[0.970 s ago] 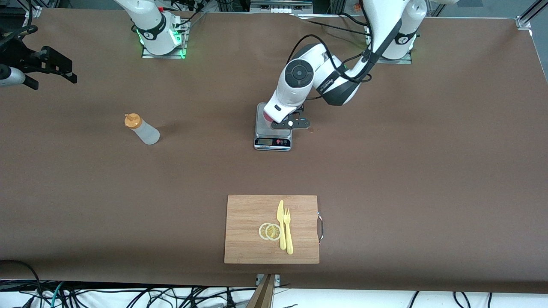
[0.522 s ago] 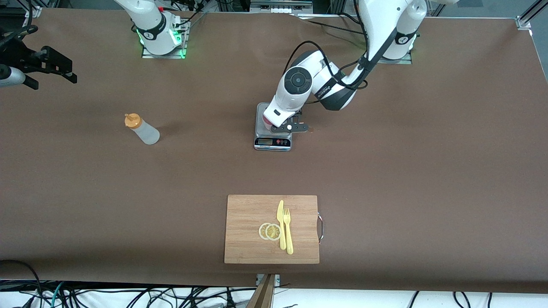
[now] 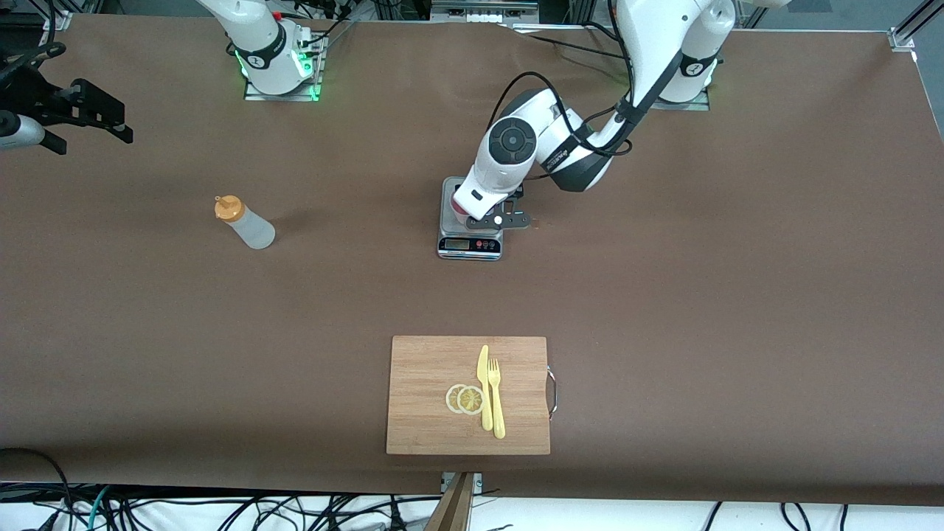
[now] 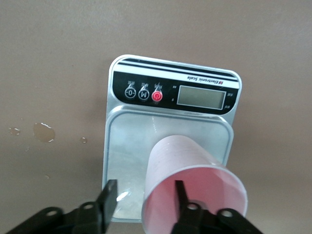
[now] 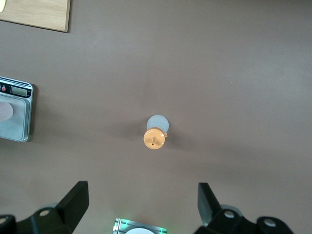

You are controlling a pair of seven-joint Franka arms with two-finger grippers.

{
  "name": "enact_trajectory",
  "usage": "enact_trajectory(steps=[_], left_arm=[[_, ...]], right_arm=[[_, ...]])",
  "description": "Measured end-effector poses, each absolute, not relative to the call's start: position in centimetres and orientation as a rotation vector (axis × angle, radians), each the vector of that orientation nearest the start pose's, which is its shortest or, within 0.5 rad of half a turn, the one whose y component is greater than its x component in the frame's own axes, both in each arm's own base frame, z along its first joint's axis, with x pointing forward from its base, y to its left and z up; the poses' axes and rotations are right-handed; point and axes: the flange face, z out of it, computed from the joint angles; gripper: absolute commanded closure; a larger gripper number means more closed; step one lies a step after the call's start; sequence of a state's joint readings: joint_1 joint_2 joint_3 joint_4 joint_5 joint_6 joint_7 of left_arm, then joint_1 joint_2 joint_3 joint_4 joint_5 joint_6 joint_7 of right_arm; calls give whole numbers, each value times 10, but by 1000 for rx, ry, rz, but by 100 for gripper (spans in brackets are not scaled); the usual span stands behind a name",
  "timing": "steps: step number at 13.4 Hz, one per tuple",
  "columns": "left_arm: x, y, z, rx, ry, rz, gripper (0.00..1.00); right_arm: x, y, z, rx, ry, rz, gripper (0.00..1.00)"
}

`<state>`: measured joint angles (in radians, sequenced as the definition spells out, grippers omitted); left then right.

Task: Add sauce to pink cup with both arms
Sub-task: 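Carry the pink cup with the left gripper onto the scale, then release the cup and withdraw the left gripper to its start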

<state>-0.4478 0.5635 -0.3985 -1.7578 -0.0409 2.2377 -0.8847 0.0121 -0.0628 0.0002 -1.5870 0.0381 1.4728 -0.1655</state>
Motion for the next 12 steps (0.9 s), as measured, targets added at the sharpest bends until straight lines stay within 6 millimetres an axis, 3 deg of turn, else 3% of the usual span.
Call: enact_trajectory(steps=[3,6,9,12], left_arm=[[455,-479,286,-3242,-179,334,0],[452,-477,323,-3216,-153,331,0],[451,-469,380,-3181,-141,322,0],[472,-443,450,-3164,-193,307,0]], right_arm=[[524,11,642,-3086,-280,77,1],[524,11,642,-3086,-282,81,1],[524,13,642,-3085,-289,81,1],[524,15,642,-3085,-295,80,1]])
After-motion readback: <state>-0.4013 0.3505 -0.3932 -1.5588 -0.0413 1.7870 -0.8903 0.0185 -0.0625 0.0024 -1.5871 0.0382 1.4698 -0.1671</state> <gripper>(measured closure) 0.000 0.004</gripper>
